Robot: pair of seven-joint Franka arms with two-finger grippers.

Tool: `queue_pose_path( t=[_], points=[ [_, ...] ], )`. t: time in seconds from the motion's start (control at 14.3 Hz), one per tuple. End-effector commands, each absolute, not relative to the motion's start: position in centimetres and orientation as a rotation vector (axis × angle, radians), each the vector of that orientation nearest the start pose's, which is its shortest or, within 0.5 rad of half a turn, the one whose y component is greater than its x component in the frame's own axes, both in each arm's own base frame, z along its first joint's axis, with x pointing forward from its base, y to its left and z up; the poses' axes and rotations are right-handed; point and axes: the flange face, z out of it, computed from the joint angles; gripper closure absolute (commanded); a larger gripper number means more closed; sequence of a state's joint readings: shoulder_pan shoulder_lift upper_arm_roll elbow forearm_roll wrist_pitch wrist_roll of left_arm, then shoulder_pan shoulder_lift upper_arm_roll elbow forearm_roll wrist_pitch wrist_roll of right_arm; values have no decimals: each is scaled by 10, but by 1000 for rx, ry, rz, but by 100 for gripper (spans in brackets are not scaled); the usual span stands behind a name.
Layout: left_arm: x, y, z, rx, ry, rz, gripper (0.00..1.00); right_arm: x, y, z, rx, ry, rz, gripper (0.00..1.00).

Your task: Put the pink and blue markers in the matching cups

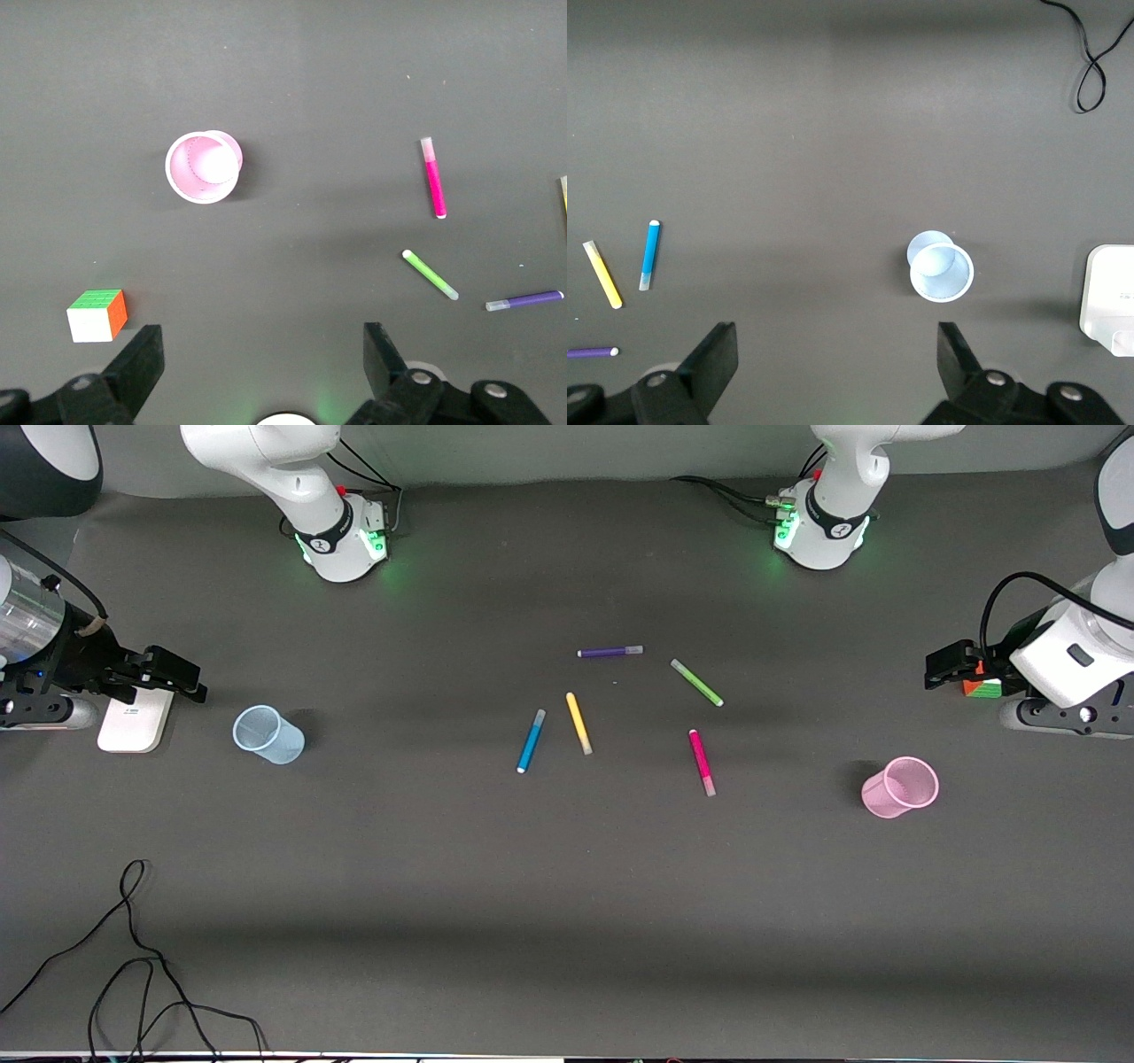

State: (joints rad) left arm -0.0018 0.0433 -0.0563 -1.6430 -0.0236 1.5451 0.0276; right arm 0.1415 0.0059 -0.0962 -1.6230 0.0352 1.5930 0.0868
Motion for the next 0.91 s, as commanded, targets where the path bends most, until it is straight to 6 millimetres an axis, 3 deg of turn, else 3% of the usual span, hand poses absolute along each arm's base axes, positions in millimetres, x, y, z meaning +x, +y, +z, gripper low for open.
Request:
queue_pose_path(
  t=[0.0,0.14,0.35,0.49,0.7,0.84],
  points=[
    [557,-36,568,-3123,75,199,0,558,33,602,-3150,36,64,0],
    [557,-36,568,-3123,75,199,0,558,35,599,-3150,34,74,0],
    [559,-36,568,-3123,73,199,0,569,65,572,-3148,46,148,0],
    [562,-36,567,-3131,72,185,0,575,114,540,-3156,131,234,0],
    [562,-49,566,-3125,101,184,0,573,209,470,-3122,302,419,0],
    [559,-66,568,-3134,144,191,0,581,249,423,-3050,420,474,0]
  ],
)
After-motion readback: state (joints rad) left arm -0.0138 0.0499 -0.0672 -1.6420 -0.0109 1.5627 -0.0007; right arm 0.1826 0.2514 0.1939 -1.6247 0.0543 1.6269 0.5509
